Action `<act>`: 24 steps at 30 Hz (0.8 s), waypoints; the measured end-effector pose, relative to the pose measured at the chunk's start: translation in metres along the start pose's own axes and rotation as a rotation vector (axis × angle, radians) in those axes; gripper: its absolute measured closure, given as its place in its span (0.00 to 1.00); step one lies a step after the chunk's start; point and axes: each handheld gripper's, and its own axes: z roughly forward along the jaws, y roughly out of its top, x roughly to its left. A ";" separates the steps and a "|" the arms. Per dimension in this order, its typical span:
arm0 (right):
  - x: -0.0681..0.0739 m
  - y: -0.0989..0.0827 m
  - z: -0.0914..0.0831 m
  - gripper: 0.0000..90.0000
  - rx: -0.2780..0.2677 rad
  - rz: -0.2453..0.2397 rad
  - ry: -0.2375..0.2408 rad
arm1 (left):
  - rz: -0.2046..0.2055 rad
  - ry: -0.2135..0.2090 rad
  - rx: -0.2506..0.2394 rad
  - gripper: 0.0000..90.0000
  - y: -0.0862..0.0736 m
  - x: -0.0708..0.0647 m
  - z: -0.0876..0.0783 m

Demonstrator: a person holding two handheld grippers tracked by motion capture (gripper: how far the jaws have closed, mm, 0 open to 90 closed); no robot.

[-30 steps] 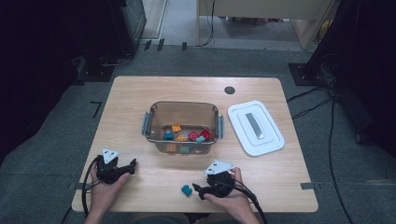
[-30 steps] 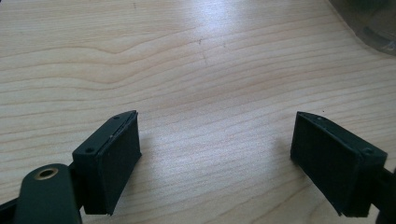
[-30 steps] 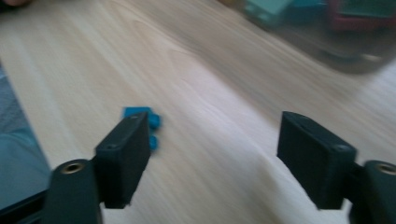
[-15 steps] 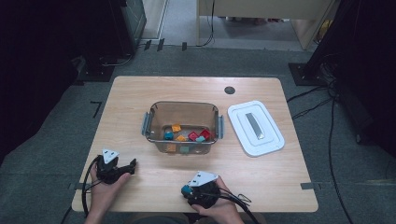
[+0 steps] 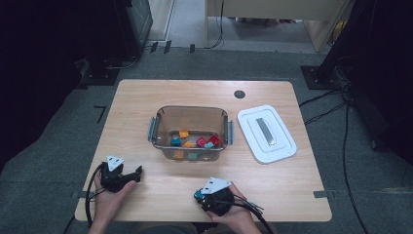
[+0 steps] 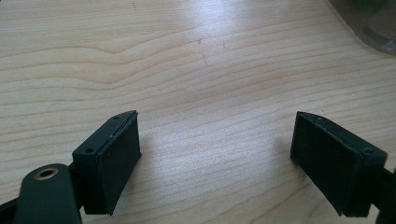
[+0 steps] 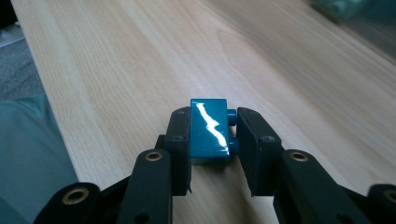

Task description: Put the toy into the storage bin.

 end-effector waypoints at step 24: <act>-0.085 0.002 -0.073 0.76 -0.081 0.166 -0.156 | 0.000 0.000 0.000 0.17 0.000 0.000 0.000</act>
